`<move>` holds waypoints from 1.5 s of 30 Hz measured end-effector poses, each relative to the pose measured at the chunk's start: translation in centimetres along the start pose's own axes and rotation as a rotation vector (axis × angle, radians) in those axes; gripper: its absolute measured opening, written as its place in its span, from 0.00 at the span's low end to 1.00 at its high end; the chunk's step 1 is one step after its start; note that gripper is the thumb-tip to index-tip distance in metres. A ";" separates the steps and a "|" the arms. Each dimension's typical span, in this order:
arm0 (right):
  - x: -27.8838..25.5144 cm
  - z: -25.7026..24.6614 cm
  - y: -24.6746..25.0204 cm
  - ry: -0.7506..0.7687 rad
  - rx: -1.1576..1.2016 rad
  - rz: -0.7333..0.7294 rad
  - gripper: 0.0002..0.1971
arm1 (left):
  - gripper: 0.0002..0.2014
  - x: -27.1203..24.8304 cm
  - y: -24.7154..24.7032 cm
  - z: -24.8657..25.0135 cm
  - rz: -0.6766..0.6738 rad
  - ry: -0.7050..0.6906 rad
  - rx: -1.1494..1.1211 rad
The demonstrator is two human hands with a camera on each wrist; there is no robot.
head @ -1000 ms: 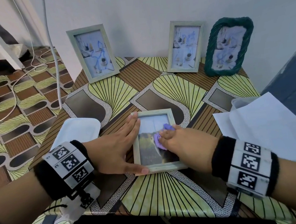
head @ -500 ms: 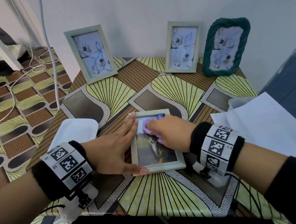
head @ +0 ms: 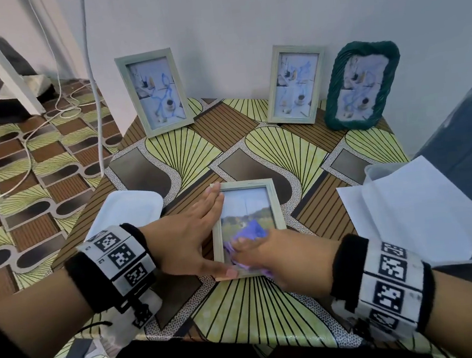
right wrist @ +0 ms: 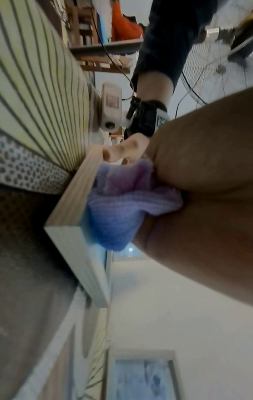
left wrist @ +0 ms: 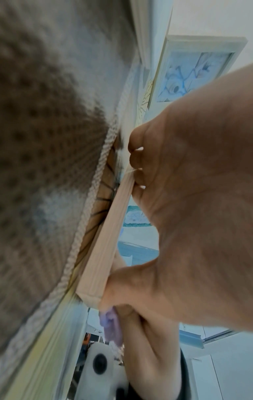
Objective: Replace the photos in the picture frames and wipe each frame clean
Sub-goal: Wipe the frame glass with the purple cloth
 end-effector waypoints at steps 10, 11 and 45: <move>-0.9 0.3 1.1 -0.182 -0.248 -0.019 0.30 | 0.68 0.1 0.0 0.1 -0.019 -0.010 -0.014; -0.4 0.5 1.2 -0.205 -0.236 -0.023 0.28 | 0.68 0.1 0.0 0.1 -0.019 -0.009 -0.015; 0.5 2.2 0.5 -0.156 -0.046 0.064 0.21 | 0.69 0.4 -0.3 -0.2 0.004 -0.019 -0.012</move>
Point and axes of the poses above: each hand's wrist, its own x-axis towards the middle knuckle, its own y-axis out of the back of the hand, z = x × y, the point moved 1 cm from there along x, towards the middle knuckle, and after that the axes turned 14 degrees about -y, right-handed, at the moved point
